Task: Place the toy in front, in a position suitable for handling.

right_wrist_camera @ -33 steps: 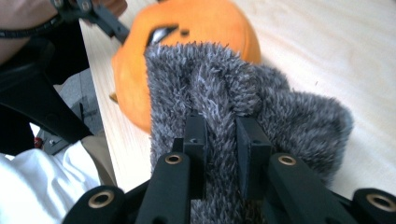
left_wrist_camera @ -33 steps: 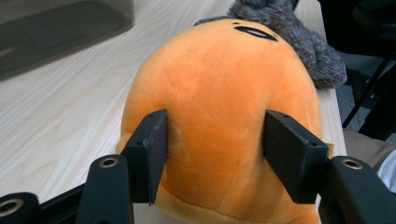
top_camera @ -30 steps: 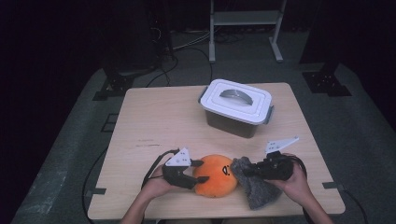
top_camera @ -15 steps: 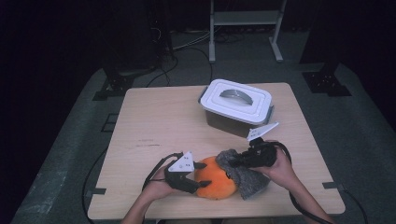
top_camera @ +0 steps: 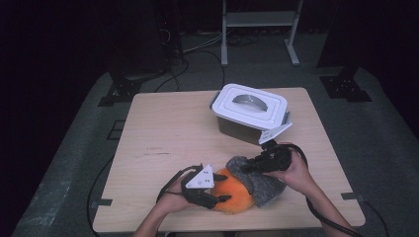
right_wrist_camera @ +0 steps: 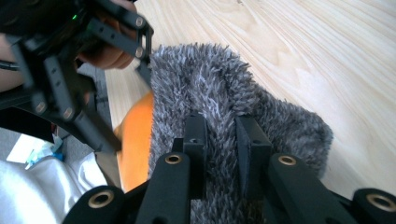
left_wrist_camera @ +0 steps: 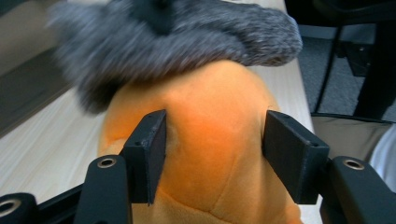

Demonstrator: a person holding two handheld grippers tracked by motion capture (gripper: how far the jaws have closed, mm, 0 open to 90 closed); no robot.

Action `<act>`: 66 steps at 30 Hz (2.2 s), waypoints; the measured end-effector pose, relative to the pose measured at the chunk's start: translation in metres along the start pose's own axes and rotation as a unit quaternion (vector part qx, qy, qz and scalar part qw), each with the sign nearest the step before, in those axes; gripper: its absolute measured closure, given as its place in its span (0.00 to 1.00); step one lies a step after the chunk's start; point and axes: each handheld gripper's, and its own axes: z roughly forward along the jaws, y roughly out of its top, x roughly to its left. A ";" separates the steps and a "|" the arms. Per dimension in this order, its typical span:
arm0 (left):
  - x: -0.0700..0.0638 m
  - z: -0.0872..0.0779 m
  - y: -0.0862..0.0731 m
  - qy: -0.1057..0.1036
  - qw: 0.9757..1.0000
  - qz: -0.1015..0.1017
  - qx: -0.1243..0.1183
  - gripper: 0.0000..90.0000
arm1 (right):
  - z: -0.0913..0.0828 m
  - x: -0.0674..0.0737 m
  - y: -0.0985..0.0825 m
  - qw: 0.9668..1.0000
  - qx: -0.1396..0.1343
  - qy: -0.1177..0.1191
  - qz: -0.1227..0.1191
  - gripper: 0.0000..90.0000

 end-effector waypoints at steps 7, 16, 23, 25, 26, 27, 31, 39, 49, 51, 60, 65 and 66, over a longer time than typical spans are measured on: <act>0.003 -0.001 -0.005 -0.003 1.000 -0.005 0.002 0.44 | 0.014 -0.006 0.007 1.000 0.019 0.007 0.007 0.84; 0.010 -0.002 -0.011 -0.002 1.000 -0.025 -0.003 0.44 | 0.001 -0.022 -0.028 0.999 -0.003 0.001 0.046 0.84; 0.017 -0.003 -0.016 0.007 0.999 -0.047 -0.006 0.45 | -0.012 -0.023 -0.063 0.998 -0.012 -0.007 0.066 0.84; 0.019 -0.004 -0.017 0.009 0.999 -0.053 -0.007 0.45 | -0.014 -0.021 -0.072 0.998 -0.010 -0.007 0.069 0.84; 0.020 -0.004 -0.018 0.011 0.998 -0.056 -0.006 0.45 | -0.016 -0.018 -0.077 0.997 -0.007 -0.005 0.071 0.84; 0.020 -0.003 -0.018 0.012 0.998 -0.057 -0.006 0.45 | -0.017 -0.016 -0.080 0.997 -0.009 -0.004 0.070 0.84; 0.021 -0.001 -0.014 0.020 0.998 -0.065 -0.005 0.45 | -0.025 -0.003 -0.078 0.998 -0.021 -0.005 0.053 0.85; 0.025 0.002 -0.009 0.035 0.997 -0.074 -0.002 0.44 | -0.009 0.021 -0.056 1.000 -0.021 -0.008 0.000 0.85; 0.025 -0.016 -0.007 0.019 0.998 -0.055 -0.008 0.37 | -0.008 0.008 -0.065 0.999 -0.029 -0.023 0.016 0.85; 0.025 -0.016 -0.008 0.014 0.998 -0.058 -0.009 0.40 | -0.010 0.004 -0.069 0.999 -0.027 -0.029 0.023 0.85; 0.028 -0.009 -0.001 0.010 0.997 -0.070 -0.012 0.50 | -0.026 0.006 -0.076 0.998 -0.036 -0.055 0.021 0.85; 0.029 -0.001 0.011 0.011 0.997 -0.072 -0.021 0.50 | -0.028 0.031 -0.057 0.997 -0.053 -0.050 -0.024 0.85; 0.029 0.000 0.013 0.011 0.997 -0.070 -0.022 0.50 | -0.026 0.034 -0.054 0.997 -0.050 -0.051 -0.032 0.85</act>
